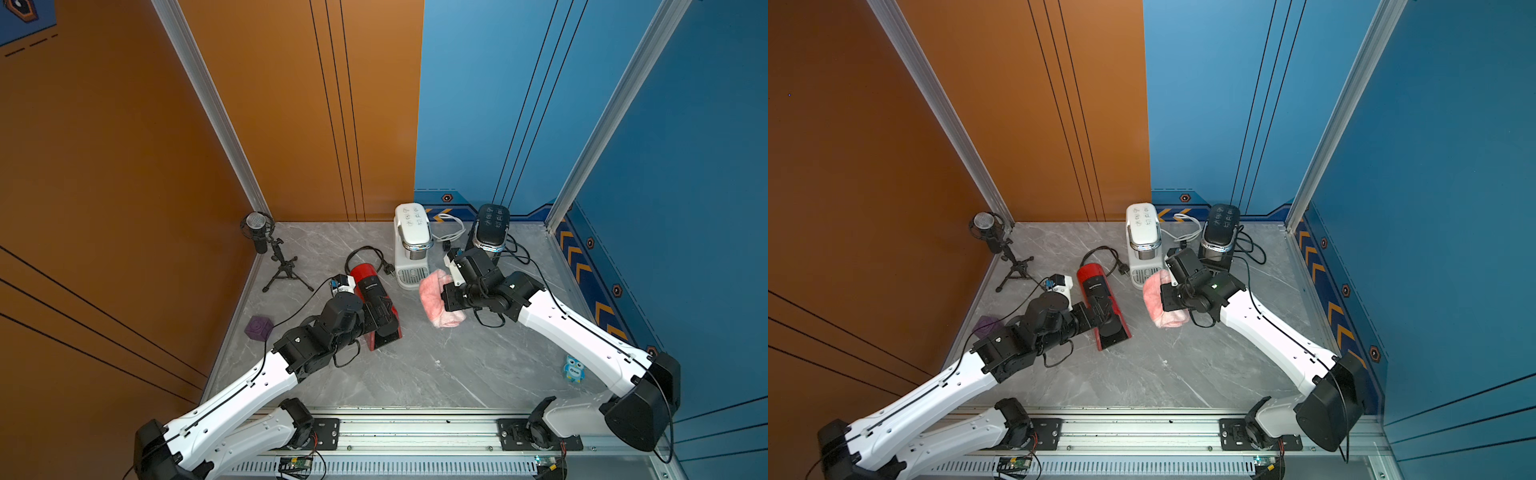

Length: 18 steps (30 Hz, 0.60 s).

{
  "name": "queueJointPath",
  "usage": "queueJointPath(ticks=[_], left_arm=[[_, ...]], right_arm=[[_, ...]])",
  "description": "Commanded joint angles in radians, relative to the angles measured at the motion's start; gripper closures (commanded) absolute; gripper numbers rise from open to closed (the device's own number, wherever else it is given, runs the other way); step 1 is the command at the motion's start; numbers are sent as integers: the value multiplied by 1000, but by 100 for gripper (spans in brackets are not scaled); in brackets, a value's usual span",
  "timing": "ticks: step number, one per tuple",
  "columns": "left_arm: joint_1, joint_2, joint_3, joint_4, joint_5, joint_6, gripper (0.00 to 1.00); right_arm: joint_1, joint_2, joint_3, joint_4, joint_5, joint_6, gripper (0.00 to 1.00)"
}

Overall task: Wipe the surface of a coffee machine
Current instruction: Adjust the cleaning item.

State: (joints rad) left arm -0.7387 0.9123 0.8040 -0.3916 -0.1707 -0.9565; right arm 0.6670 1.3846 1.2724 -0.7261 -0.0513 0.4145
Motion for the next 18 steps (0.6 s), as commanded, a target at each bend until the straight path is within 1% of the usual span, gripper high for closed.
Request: queueJointPath(ticks=[1, 3, 5, 7, 8, 10, 12, 14, 16, 18], left_arm=[[26, -45, 87, -141, 2, 104, 2], [51, -81, 139, -196, 12, 162, 1], [84, -97, 186, -195, 90, 203, 1], [115, -57, 267, -196, 215, 241, 1], [117, -31, 296, -194, 259, 248, 2], [114, 25, 365, -191, 323, 259, 1], [111, 68, 422, -190, 357, 275, 1], [113, 97, 466, -170, 410, 278, 1], [116, 114, 494, -135, 461, 252, 2], [117, 126, 510, -128, 468, 240, 1]], right_arm=[[-4, -51, 61, -43, -27, -26, 100], [-11, -80, 85, -44, -91, -44, 100], [-42, -91, 123, -37, -221, -39, 100], [-71, -86, 157, 27, -353, 11, 100], [-77, -71, 173, 60, -408, 31, 100], [-74, -20, 222, 127, -505, 91, 100], [-66, 18, 234, 237, -595, 169, 100], [-49, 45, 241, 319, -631, 214, 100], [-33, 73, 256, 344, -625, 235, 100], [-18, 88, 263, 356, -608, 242, 100]])
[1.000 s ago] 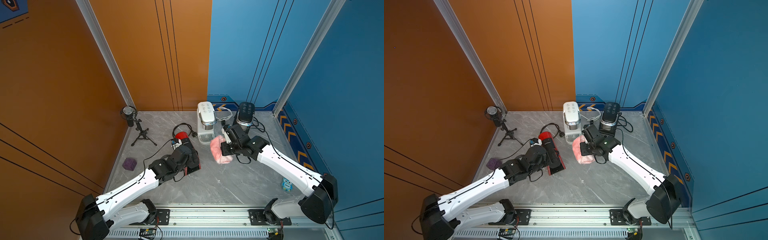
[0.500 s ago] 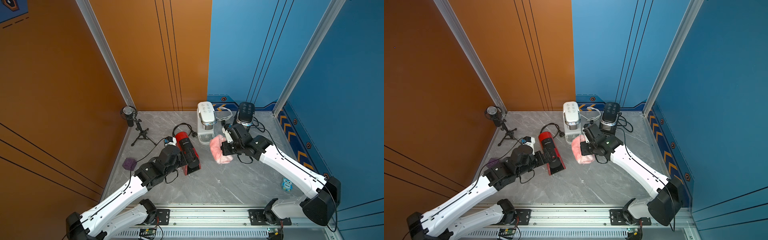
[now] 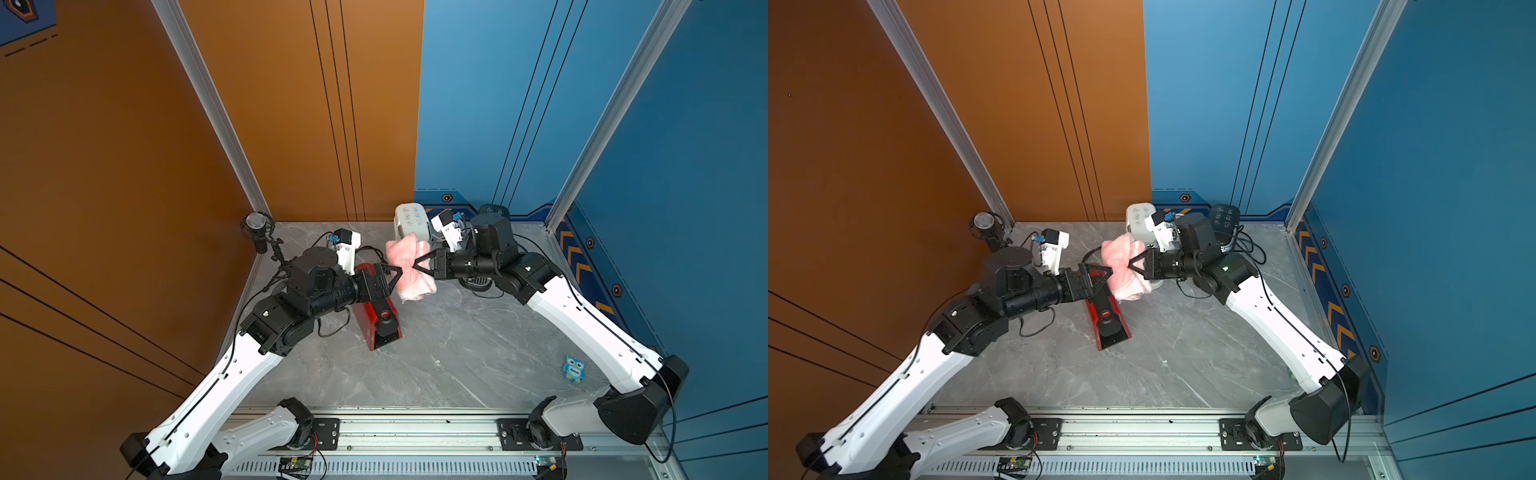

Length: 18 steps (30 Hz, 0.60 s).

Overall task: Wipe the surface of a coffee machine
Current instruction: Adjust the cleaning item.

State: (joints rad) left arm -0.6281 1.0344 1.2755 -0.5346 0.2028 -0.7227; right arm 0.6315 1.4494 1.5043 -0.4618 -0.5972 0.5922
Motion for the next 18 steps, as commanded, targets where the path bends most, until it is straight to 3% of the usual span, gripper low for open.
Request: queueJointPath(ticks=[1, 3, 6, 14, 18], left_arm=[[13, 8, 40, 17, 96, -4, 2], [25, 21, 38, 22, 112, -19, 1], [30, 41, 24, 24, 105, -36, 12], [47, 28, -16, 76, 60, -67, 75], [47, 27, -32, 120, 83, -59, 86]], right_arm=[[29, 28, 33, 94, -56, 62, 100], [45, 34, 30, 104, -47, 66, 100], [59, 40, 27, 114, -35, 70, 100], [113, 39, -5, 176, -68, 104, 100], [129, 29, -27, 210, -80, 130, 100]])
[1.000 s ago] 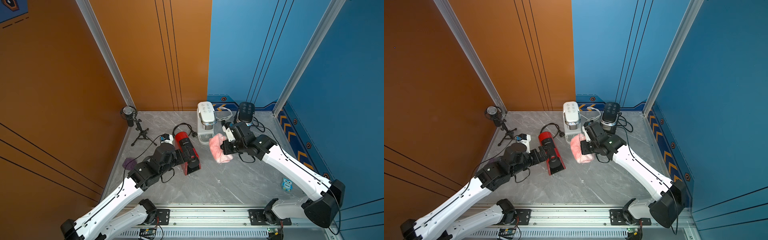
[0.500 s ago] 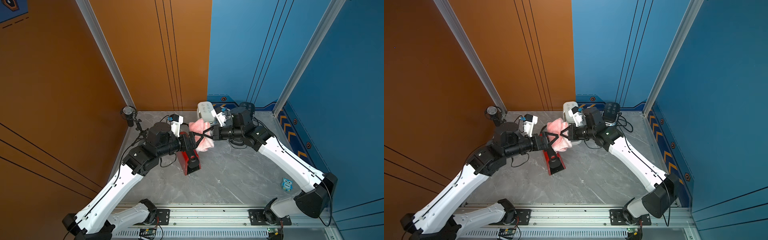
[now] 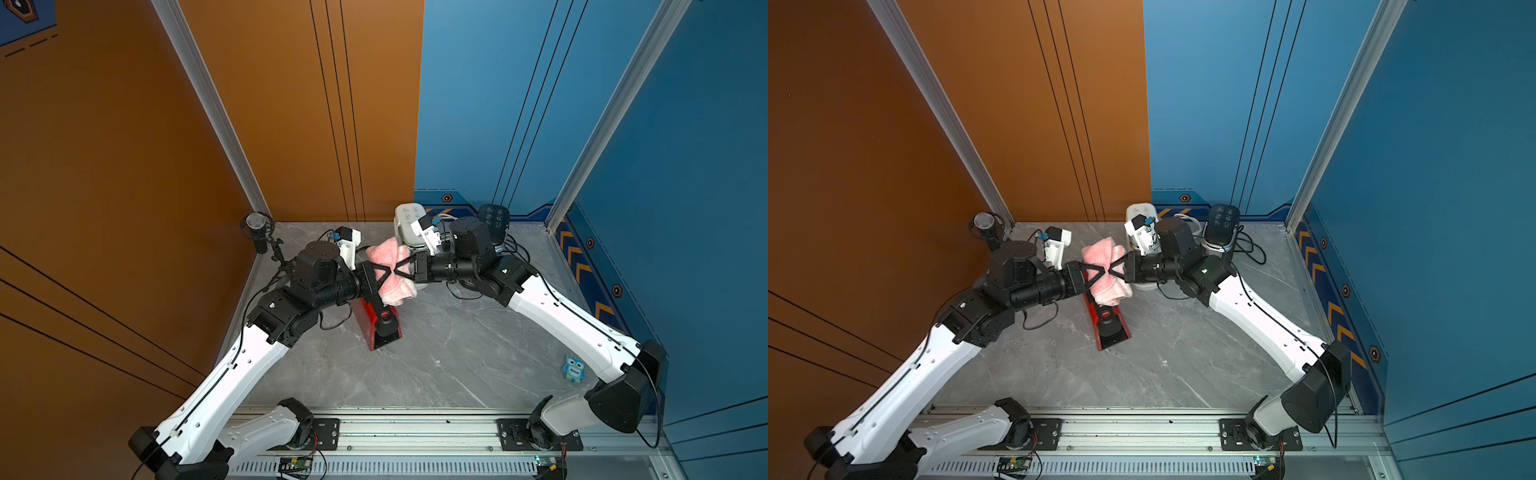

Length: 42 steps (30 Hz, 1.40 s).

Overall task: Wipe the surface of a coffee machine
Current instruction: Adjust the cleaning item.

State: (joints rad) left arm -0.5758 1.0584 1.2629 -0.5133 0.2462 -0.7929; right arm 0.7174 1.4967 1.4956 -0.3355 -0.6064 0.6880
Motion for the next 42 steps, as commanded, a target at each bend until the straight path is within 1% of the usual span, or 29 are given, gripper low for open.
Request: queueJointPath(ticks=[1, 2, 3, 6, 8, 9, 10, 11, 12, 14, 16, 20, 21, 22, 24, 25, 26, 29, 30, 31, 32, 33, 35, 36, 37, 39, 40, 41, 42], left_arm=[[-6, 5, -27, 114, 48, 14, 90], [-7, 5, -30, 125, 54, 21, 94], [-8, 6, -34, 135, 63, 36, 100], [-13, -11, -54, 142, 29, 91, 100], [2, -48, -93, 141, -50, 104, 100], [36, -61, -117, 139, -64, 103, 100], [77, -73, -139, 140, -45, 86, 100], [126, -84, -161, 145, -2, 61, 100], [155, -91, -177, 157, 36, 46, 100], [157, -100, -196, 174, 40, 39, 100], [149, -97, -207, 191, 49, 31, 100], [136, -90, -214, 208, 80, 27, 100], [134, -87, -215, 208, 90, 24, 90], [134, -85, -215, 208, 102, 25, 75], [134, -82, -220, 208, 123, 21, 56], [135, -85, -221, 209, 129, 22, 45], [137, -90, -223, 209, 130, 16, 38], [143, -106, -216, 211, 136, 22, 32], [148, -104, -211, 212, 145, 25, 32], [152, -96, -208, 218, 161, 29, 34], [154, -87, -203, 224, 182, 27, 41], [154, -77, -201, 235, 202, 19, 52], [148, -63, -204, 271, 245, 10, 70], [146, -59, -204, 284, 261, 5, 78], [144, -57, -205, 293, 273, 7, 83], [142, -55, -209, 311, 296, 11, 100], [141, -59, -212, 316, 302, 11, 100], [140, -68, -218, 317, 297, 11, 100], [141, -82, -225, 316, 275, 16, 100]], right_arm=[[46, -19, -24, 93, -75, 40, 100], [50, -21, -24, 97, -75, 43, 100], [52, -22, -25, 99, -78, 44, 100], [54, -20, -27, 98, -78, 48, 100], [49, -17, -32, 86, -74, 44, 96], [43, -16, -38, 70, -69, 40, 92], [36, -18, -48, 66, -65, 41, 89], [28, -19, -60, 65, -63, 47, 90], [24, -21, -68, 67, -58, 54, 94], [33, -13, -74, 104, -66, 71, 98], [58, 4, -60, 141, -83, 87, 98], [103, 42, -17, 146, -78, 76, 99], [109, 52, -9, 145, -82, 76, 99], [112, 62, -7, 145, -84, 74, 99], [118, 78, 2, 146, -90, 75, 100], [121, 82, 5, 147, -92, 74, 100], [125, 86, 8, 145, -92, 71, 100], [132, 93, 14, 139, -98, 65, 100], [136, 97, 16, 136, -102, 63, 100], [138, 98, 15, 136, -106, 61, 100], [141, 99, 17, 135, -106, 59, 100], [143, 97, 15, 129, -101, 54, 100], [142, 94, 11, 128, -96, 51, 100], [139, 92, 11, 127, -94, 51, 100], [137, 91, 11, 127, -95, 51, 100], [133, 89, 13, 126, -96, 51, 98], [131, 89, 14, 123, -96, 51, 94], [126, 88, 14, 117, -92, 51, 84], [118, 84, 13, 103, -83, 46, 71]])
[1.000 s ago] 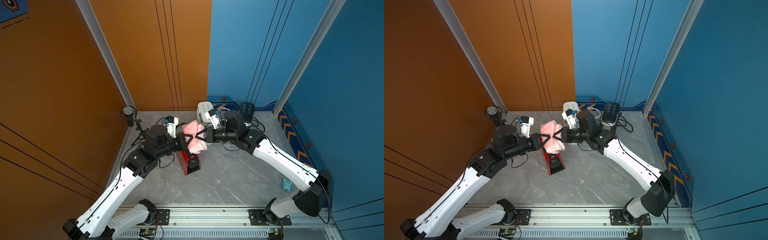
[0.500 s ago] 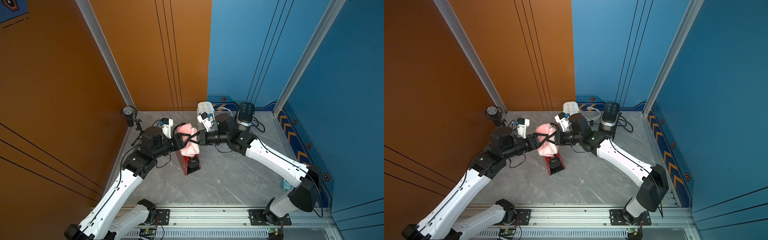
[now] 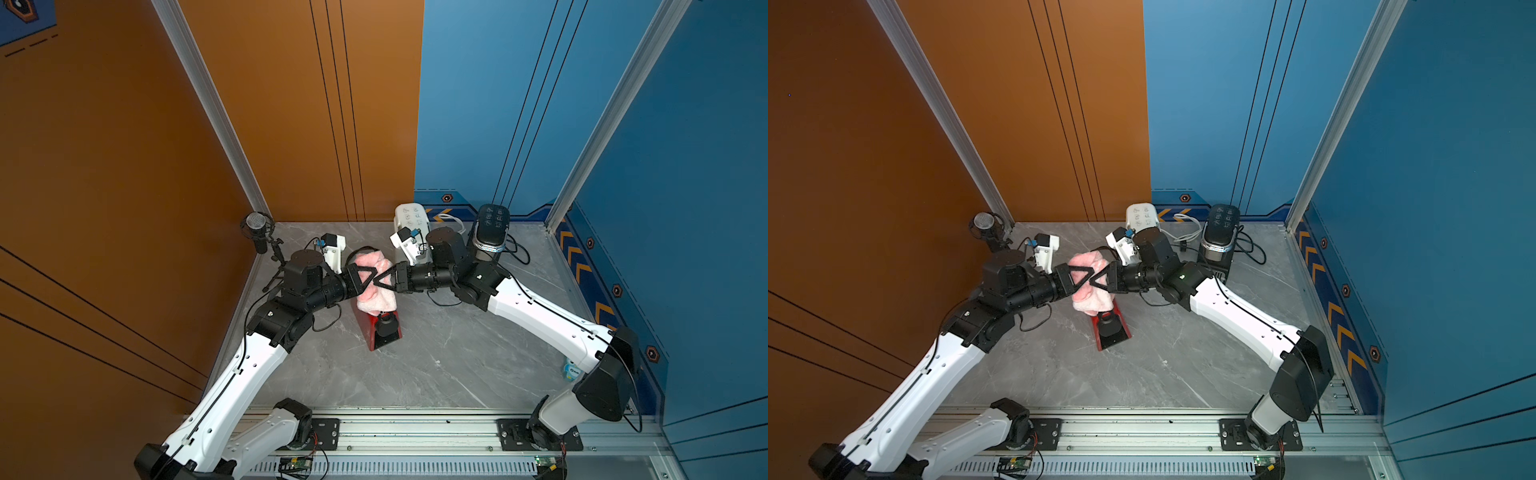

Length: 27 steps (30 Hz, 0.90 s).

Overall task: Wipe the surface of a coffee machine
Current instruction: Adjust the cleaning item.

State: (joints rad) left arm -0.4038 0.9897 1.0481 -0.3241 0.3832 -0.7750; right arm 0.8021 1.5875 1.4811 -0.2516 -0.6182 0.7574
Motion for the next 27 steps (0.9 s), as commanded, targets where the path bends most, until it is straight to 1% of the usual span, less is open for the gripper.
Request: queueJointPath(ticks=[1, 3, 4, 6, 9, 11, 12, 15, 19, 20, 23, 25, 27], left_arm=[[-28, -29, -11, 127, 108, 3, 100], [6, -72, -51, 113, 22, 8, 100], [32, -80, -49, 85, -3, 15, 100], [103, -73, -40, 45, -16, 34, 100], [182, -39, -30, 43, -25, 50, 100], [214, -3, -24, 43, -41, 77, 100], [225, 26, 19, 42, -42, 93, 100], [233, 121, 77, 43, -51, 164, 100], [258, 231, 154, 45, -52, 229, 100], [266, 268, 178, 45, -36, 249, 100], [290, 342, 225, 43, -7, 263, 100], [298, 378, 240, 44, -31, 270, 100], [298, 436, 267, 44, -32, 285, 100]], right_arm=[[24, -12, 26, 2, -64, -30, 63], [1, -40, 14, -71, -15, -63, 42], [-9, -60, 9, -114, 16, -89, 38], [-23, -102, 1, -233, 124, -157, 32], [-27, -146, -21, -334, 256, -210, 29], [-19, -149, -35, -355, 292, -220, 29], [-11, -142, -41, -357, 303, -222, 28], [39, -95, -27, -372, 366, -250, 27], [79, -11, 18, -385, 395, -287, 27], [83, 7, 26, -385, 405, -293, 27], [85, 53, 51, -394, 439, -317, 26], [86, 75, 66, -406, 481, -337, 26], [86, 97, 83, -417, 508, -359, 25]])
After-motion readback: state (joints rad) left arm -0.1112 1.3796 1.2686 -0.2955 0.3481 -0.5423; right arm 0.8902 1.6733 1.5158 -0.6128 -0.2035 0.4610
